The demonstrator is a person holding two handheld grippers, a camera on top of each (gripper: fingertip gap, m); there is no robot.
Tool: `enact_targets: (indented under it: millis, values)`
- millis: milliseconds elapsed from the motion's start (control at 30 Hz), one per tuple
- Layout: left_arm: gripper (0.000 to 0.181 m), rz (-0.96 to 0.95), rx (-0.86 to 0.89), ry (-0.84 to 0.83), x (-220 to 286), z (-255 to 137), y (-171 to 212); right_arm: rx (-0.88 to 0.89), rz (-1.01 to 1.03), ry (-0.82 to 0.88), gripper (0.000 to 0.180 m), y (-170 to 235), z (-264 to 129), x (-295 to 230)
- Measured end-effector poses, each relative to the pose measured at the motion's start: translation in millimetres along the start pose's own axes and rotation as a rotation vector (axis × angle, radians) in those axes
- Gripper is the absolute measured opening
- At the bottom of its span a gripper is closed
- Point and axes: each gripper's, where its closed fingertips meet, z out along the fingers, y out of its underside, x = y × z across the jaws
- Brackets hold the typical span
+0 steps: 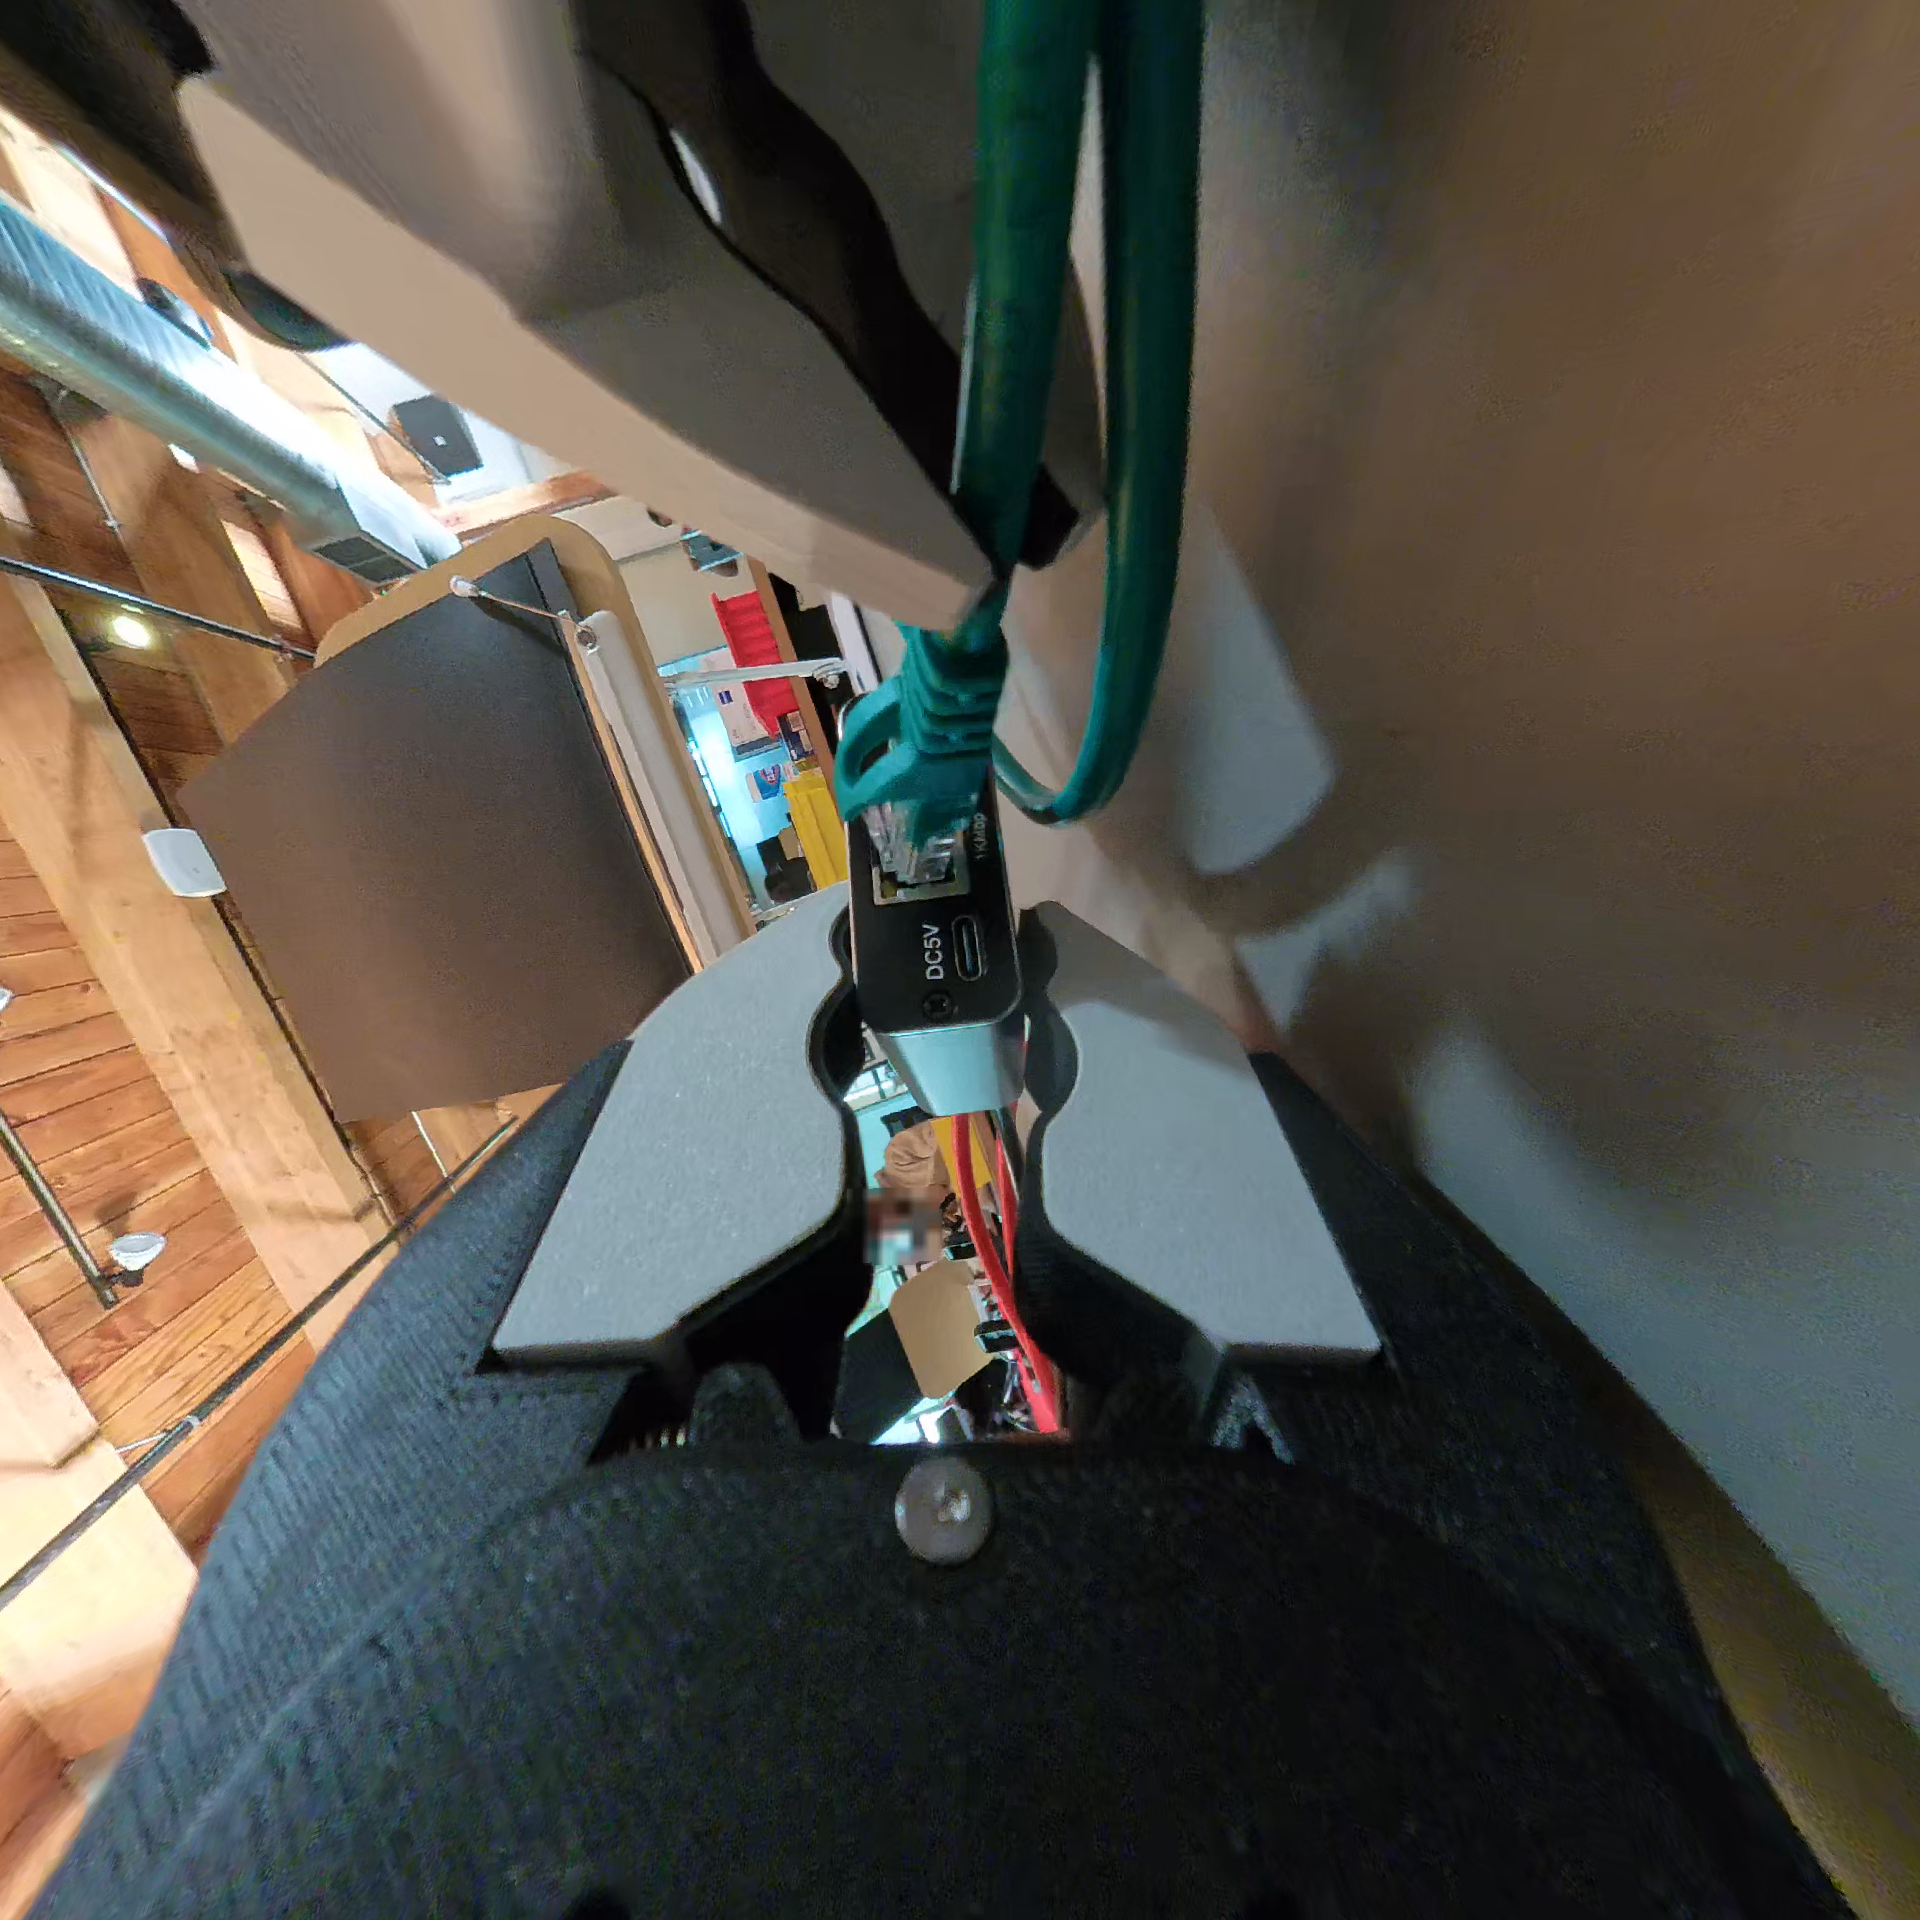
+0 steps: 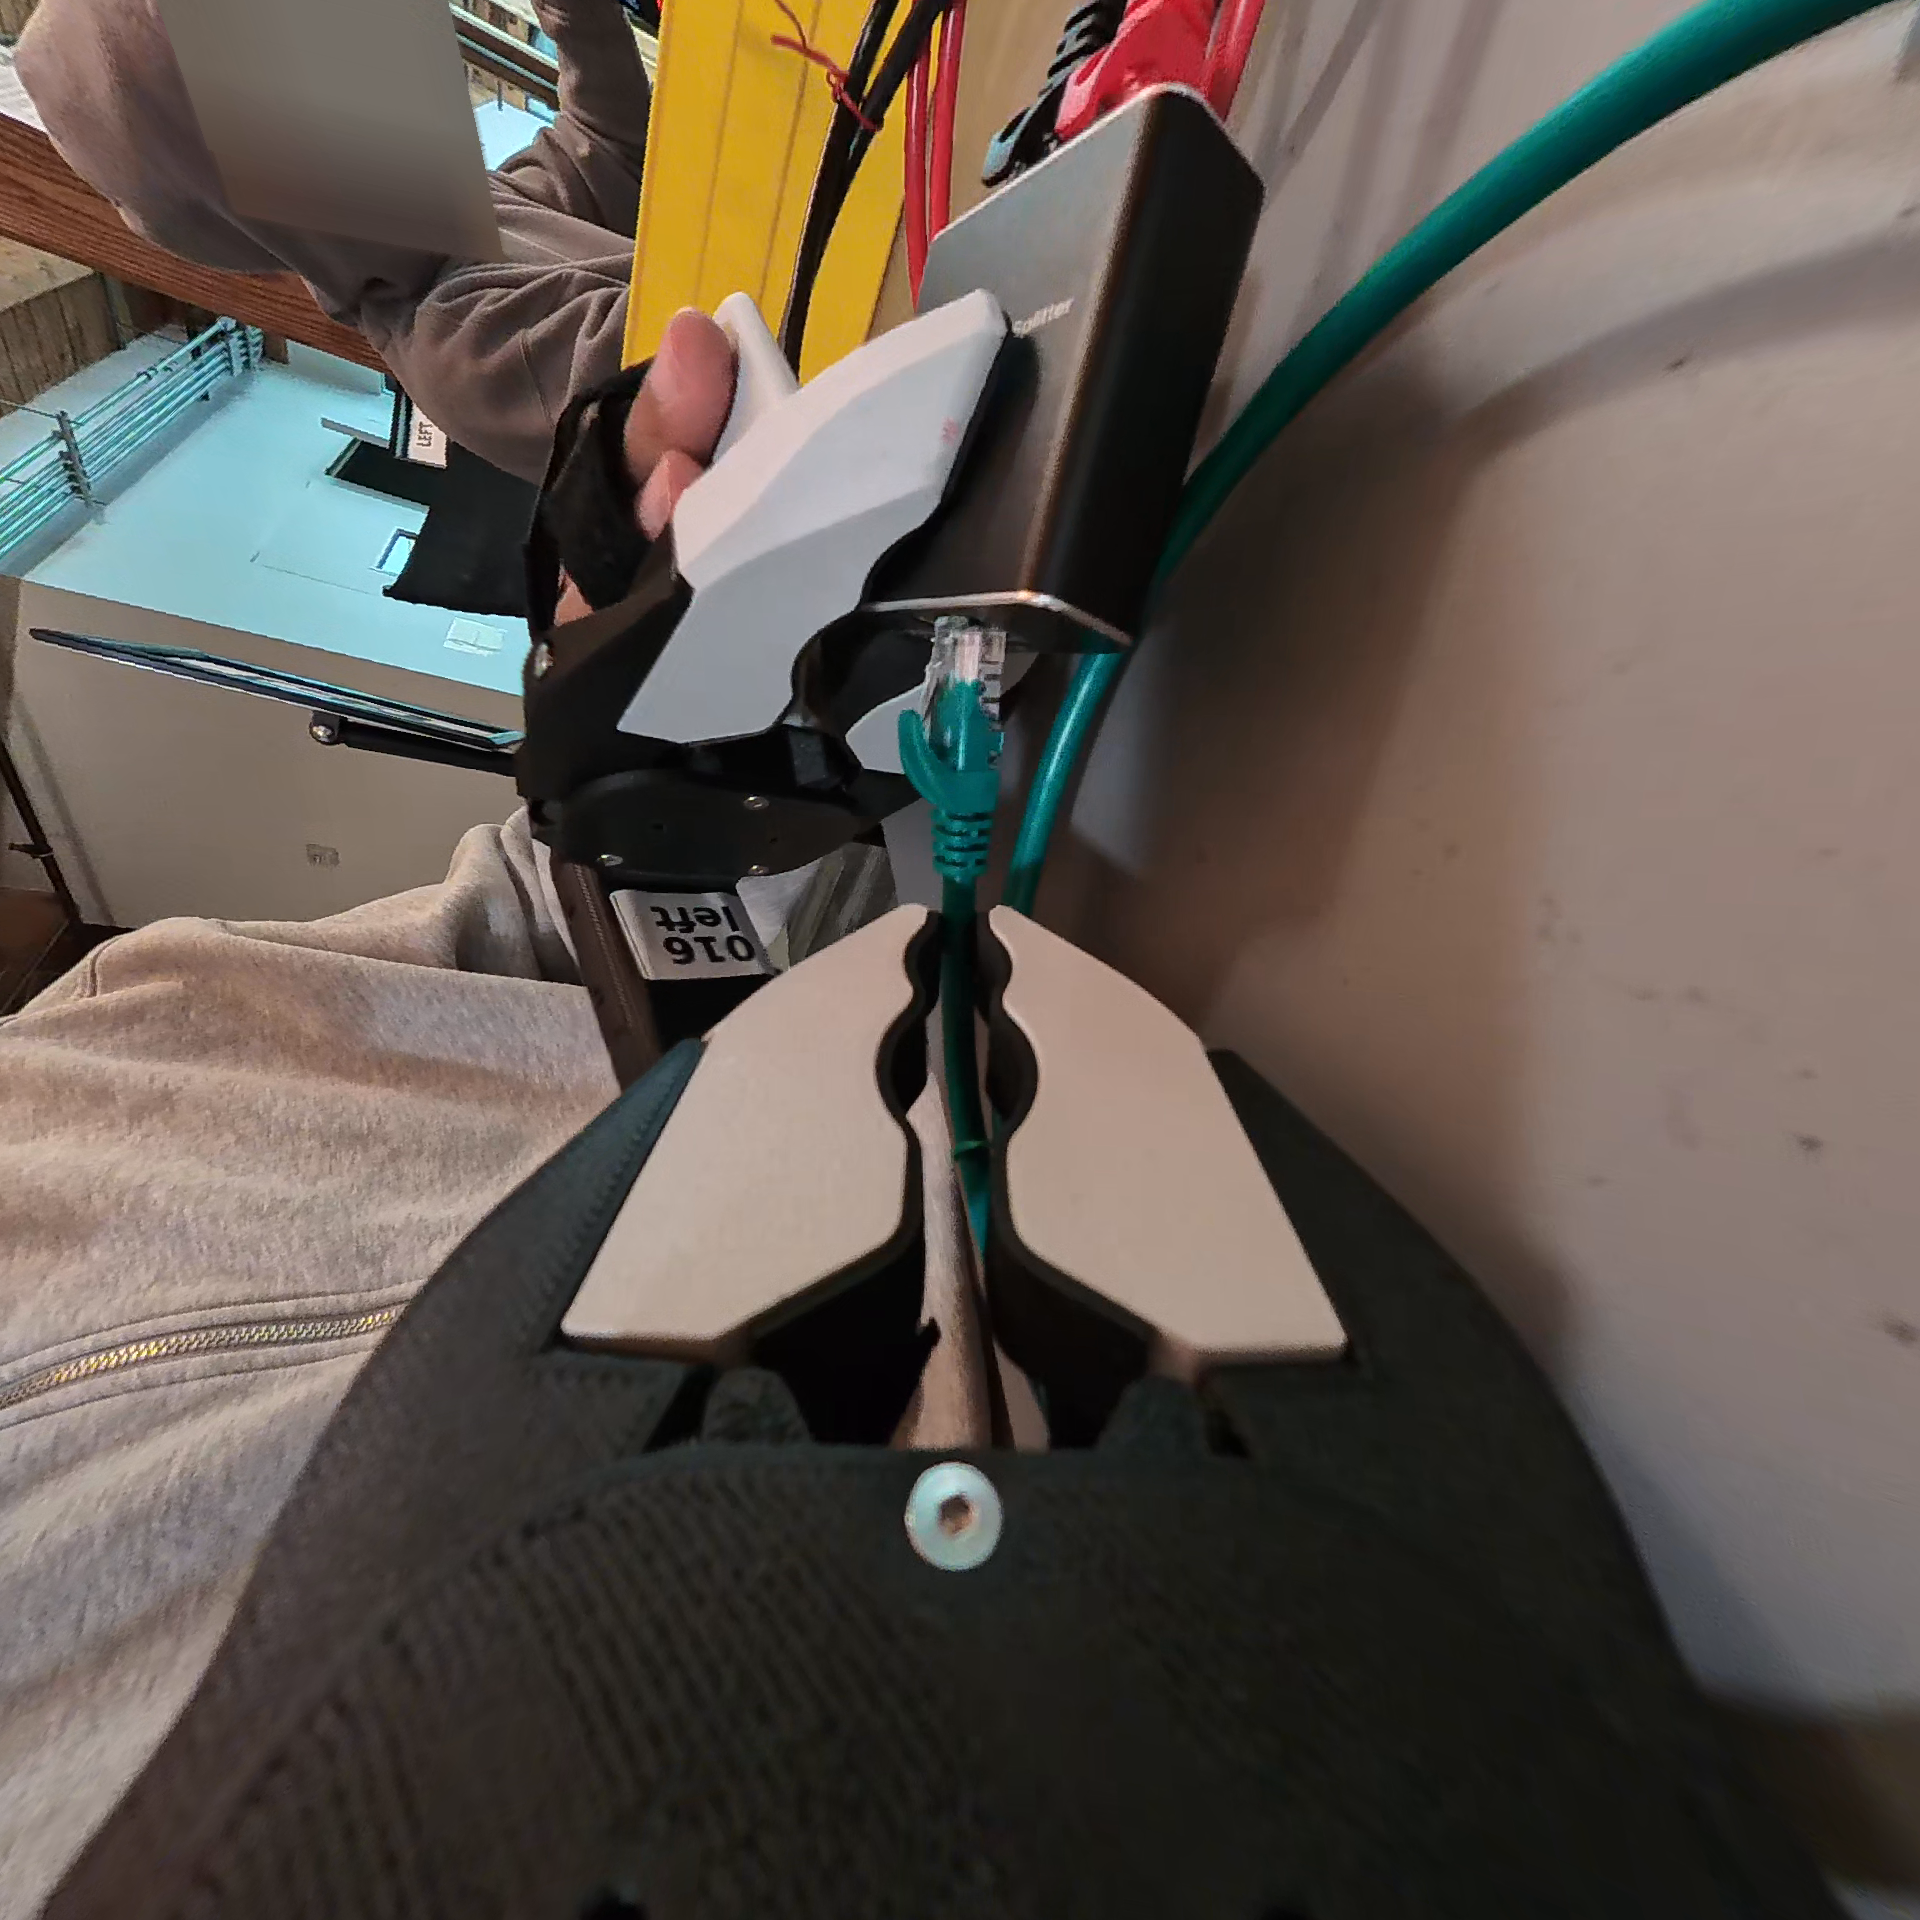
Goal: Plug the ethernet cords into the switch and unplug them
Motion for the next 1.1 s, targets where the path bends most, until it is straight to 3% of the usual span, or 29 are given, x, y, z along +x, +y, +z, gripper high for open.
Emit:
enact_targets:
  millis: [767,1033,1100]
  values:
    - [0.028,0.034,0.042,-0.018,5,0,-16,0.021,0.035,-0.068,0.006,-2,0,-7]
    - [0.027,-0.022,0.030,0.053,16,4,-13,0.200,-0.046,-0.129,0.024,-28,-14,-22]
    - [0.027,-0.041,0.024,0.066,16,4,-12,0.223,-0.110,-0.079,0.025,-31,-17,-20]
